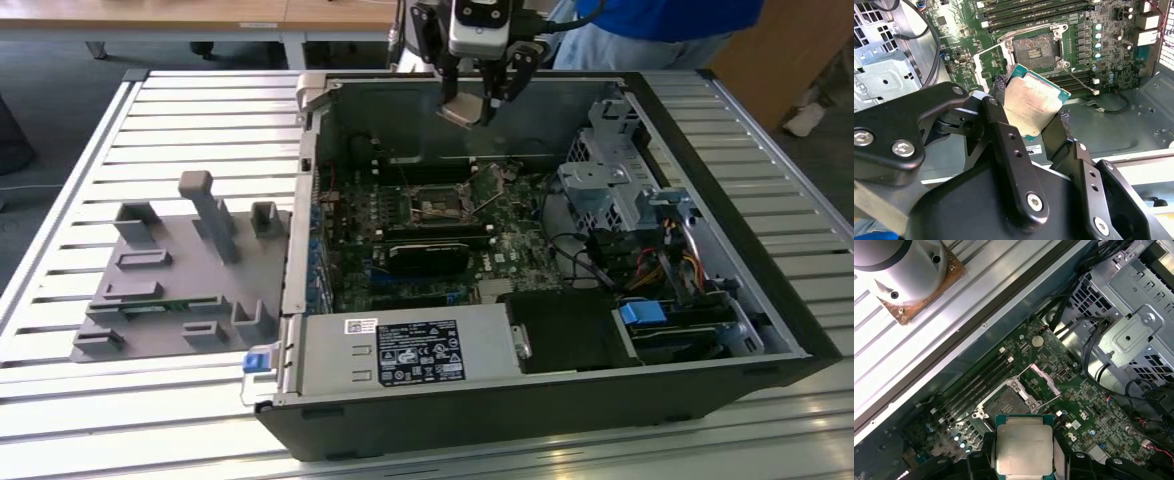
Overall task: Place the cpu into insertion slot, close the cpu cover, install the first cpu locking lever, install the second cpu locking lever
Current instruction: 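Place the cpu into insertion slot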
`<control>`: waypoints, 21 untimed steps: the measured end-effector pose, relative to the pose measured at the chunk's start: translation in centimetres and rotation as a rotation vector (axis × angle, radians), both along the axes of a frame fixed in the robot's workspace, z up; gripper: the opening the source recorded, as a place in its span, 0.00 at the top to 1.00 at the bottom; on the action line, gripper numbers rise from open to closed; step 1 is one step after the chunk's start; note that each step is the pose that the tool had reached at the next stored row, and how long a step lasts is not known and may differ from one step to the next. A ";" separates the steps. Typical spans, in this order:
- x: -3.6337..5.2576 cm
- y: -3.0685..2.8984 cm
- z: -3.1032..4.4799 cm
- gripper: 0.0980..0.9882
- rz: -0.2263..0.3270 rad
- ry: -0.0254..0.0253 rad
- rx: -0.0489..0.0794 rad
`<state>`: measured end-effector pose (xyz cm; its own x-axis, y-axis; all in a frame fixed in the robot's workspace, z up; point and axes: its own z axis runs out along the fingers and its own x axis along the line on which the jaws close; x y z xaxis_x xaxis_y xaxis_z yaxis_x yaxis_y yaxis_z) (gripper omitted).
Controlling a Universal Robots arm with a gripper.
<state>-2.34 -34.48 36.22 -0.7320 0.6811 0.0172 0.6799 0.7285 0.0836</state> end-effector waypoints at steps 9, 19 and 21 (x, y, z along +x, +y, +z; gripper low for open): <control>0.00 0.00 -0.28 0.50 -0.010 0.0006 0.000; 0.00 0.01 -0.70 0.50 -0.122 0.0007 -0.003; 0.00 0.01 -0.78 0.50 -0.149 0.0007 -0.003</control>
<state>-2.34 -34.47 35.44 -0.6224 0.7826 0.0156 0.7809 0.6194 0.0811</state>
